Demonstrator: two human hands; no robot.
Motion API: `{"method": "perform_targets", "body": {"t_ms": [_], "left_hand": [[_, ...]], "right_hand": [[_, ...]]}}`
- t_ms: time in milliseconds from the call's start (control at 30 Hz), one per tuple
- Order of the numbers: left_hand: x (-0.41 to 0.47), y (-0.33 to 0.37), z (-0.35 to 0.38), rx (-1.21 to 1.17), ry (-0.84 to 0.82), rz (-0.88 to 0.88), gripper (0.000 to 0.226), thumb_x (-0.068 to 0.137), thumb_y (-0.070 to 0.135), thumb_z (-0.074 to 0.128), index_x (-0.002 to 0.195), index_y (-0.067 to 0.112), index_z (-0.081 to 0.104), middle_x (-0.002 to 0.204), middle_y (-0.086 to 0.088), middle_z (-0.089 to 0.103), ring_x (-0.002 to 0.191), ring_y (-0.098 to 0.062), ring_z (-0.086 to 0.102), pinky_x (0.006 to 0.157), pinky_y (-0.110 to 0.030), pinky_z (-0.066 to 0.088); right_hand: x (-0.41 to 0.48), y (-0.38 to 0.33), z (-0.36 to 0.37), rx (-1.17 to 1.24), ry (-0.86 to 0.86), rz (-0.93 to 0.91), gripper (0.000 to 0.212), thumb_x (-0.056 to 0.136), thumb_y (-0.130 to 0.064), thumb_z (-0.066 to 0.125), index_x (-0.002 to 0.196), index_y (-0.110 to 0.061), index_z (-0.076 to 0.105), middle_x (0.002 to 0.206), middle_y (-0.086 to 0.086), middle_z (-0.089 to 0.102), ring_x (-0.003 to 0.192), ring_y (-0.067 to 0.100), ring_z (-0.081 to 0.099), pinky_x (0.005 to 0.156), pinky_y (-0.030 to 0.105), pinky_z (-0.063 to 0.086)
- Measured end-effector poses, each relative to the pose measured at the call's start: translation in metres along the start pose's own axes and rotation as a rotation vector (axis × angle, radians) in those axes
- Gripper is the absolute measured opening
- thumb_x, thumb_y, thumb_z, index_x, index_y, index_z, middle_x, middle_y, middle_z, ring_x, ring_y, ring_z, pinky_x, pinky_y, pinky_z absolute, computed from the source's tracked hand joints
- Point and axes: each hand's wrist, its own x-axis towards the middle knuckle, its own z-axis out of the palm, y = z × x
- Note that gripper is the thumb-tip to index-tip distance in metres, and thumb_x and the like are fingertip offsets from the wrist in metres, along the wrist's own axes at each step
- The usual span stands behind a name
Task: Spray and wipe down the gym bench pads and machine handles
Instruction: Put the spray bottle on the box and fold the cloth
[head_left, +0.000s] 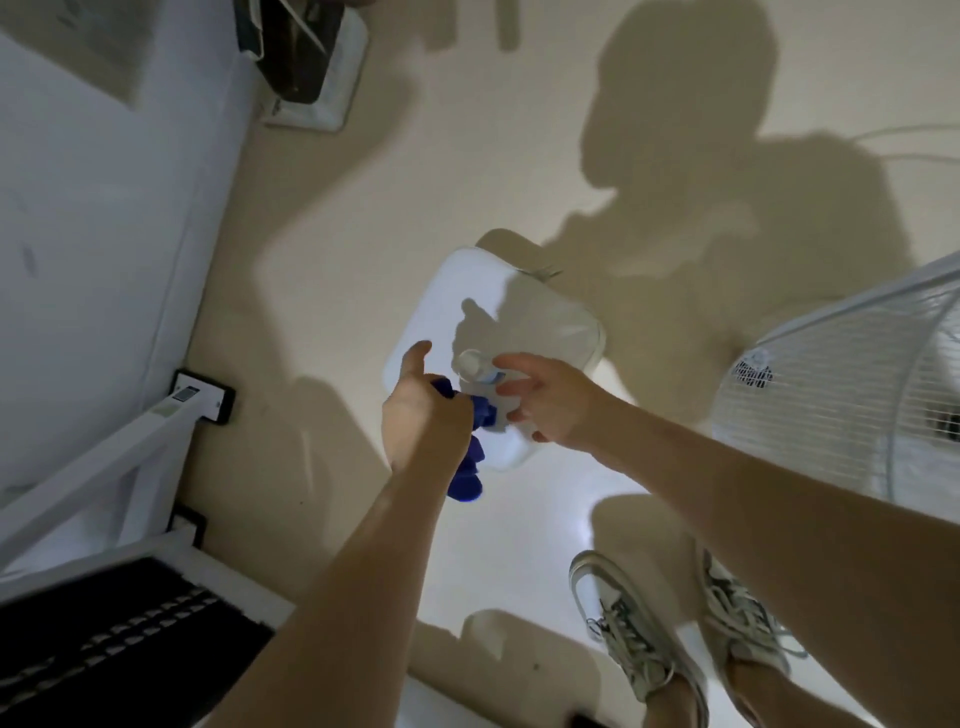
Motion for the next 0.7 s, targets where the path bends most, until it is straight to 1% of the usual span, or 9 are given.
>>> {"method": "perform_targets", "body": {"t_ms": [33, 100, 167, 267, 333, 433, 533, 633, 700], "left_hand": [[-0.010, 0.002, -0.006, -0.093, 0.007, -0.052, 0.059, 0.082, -0.001, 0.051, 0.133, 0.029, 0.046, 0.079, 0.017, 0.056, 0.039, 0.011, 0.052, 0.034, -0.003, 0.034], [-0.031, 0.006, -0.015, -0.203, -0.023, -0.107, 0.050, 0.079, -0.003, 0.055, 0.120, 0.026, 0.055, 0.090, 0.010, 0.064, 0.062, 0.004, 0.061, 0.056, -0.010, 0.045], [-0.053, 0.008, -0.024, -0.290, -0.073, -0.121, 0.044, 0.075, -0.003, 0.059, 0.108, 0.027, 0.062, 0.106, 0.000, 0.067, 0.088, -0.015, 0.064, 0.072, -0.023, 0.050], [-0.096, 0.018, -0.039, -0.494, -0.156, -0.120, 0.045, 0.064, 0.000, 0.059, 0.097, 0.029, 0.066, 0.106, -0.010, 0.066, 0.095, -0.033, 0.065, 0.079, -0.046, 0.058], [-0.120, 0.022, -0.047, -0.648, -0.217, -0.093, 0.050, 0.057, 0.000, 0.055, 0.099, 0.025, 0.067, 0.095, -0.012, 0.068, 0.087, -0.036, 0.066, 0.077, -0.051, 0.056], [-0.156, 0.028, -0.059, -0.920, -0.343, -0.083, 0.050, 0.057, -0.004, 0.051, 0.098, 0.018, 0.068, 0.085, -0.015, 0.066, 0.079, -0.033, 0.063, 0.070, -0.043, 0.054], [-0.182, 0.032, -0.069, -1.060, -0.370, -0.061, 0.041, 0.060, -0.001, 0.050, 0.092, 0.016, 0.069, 0.078, -0.012, 0.064, 0.074, -0.029, 0.062, 0.069, -0.037, 0.051], [-0.214, 0.040, -0.083, -1.050, -0.387, -0.044, 0.024, 0.069, 0.008, 0.059, 0.089, 0.014, 0.069, 0.074, -0.009, 0.065, 0.069, -0.026, 0.063, 0.067, -0.031, 0.052], [-0.235, 0.047, -0.093, -0.889, -0.432, 0.039, 0.019, 0.075, 0.019, 0.067, 0.092, 0.012, 0.071, 0.074, -0.005, 0.069, 0.069, -0.022, 0.066, 0.065, -0.027, 0.053]], "right_hand": [[-0.004, -0.004, -0.003, 0.066, 0.006, 0.048, 0.041, 0.095, -0.008, 0.050, 0.135, 0.001, 0.050, 0.116, 0.025, 0.059, 0.074, 0.014, 0.050, 0.049, 0.009, 0.043], [-0.015, -0.007, -0.008, 0.144, 0.022, 0.090, 0.037, 0.098, -0.002, 0.048, 0.134, -0.005, 0.055, 0.110, 0.017, 0.062, 0.075, 0.010, 0.053, 0.050, 0.005, 0.043], [-0.035, -0.015, -0.009, 0.123, 0.015, 0.089, 0.036, 0.100, -0.003, 0.043, 0.132, -0.011, 0.057, 0.106, 0.003, 0.059, 0.086, 0.012, 0.056, 0.067, 0.011, 0.046], [-0.069, -0.025, -0.015, -0.076, -0.020, 0.031, 0.039, 0.103, -0.028, 0.039, 0.141, -0.027, 0.048, 0.121, -0.003, 0.057, 0.115, 0.020, 0.053, 0.099, 0.030, 0.041], [-0.090, -0.035, -0.023, -0.157, -0.039, 0.074, 0.046, 0.100, -0.050, 0.037, 0.144, -0.038, 0.040, 0.134, -0.003, 0.053, 0.123, 0.021, 0.051, 0.106, 0.036, 0.038], [-0.126, -0.053, -0.042, -0.178, -0.059, 0.128, 0.048, 0.095, -0.059, 0.041, 0.129, -0.028, 0.057, 0.123, 0.002, 0.065, 0.109, 0.017, 0.061, 0.101, 0.038, 0.045], [-0.160, -0.068, -0.055, -0.210, -0.121, 0.106, 0.039, 0.092, -0.043, 0.060, 0.101, -0.008, 0.072, 0.090, 0.011, 0.072, 0.080, 0.019, 0.063, 0.079, 0.034, 0.053], [-0.204, -0.088, -0.064, -0.147, -0.111, -0.025, 0.019, 0.088, -0.022, 0.068, 0.074, -0.008, 0.071, 0.064, 0.005, 0.061, 0.060, 0.015, 0.056, 0.060, 0.025, 0.044], [-0.233, -0.104, -0.067, -0.116, -0.105, -0.132, 0.012, 0.082, -0.016, 0.071, 0.073, -0.009, 0.068, 0.061, 0.002, 0.057, 0.056, 0.012, 0.053, 0.056, 0.022, 0.041]]}}
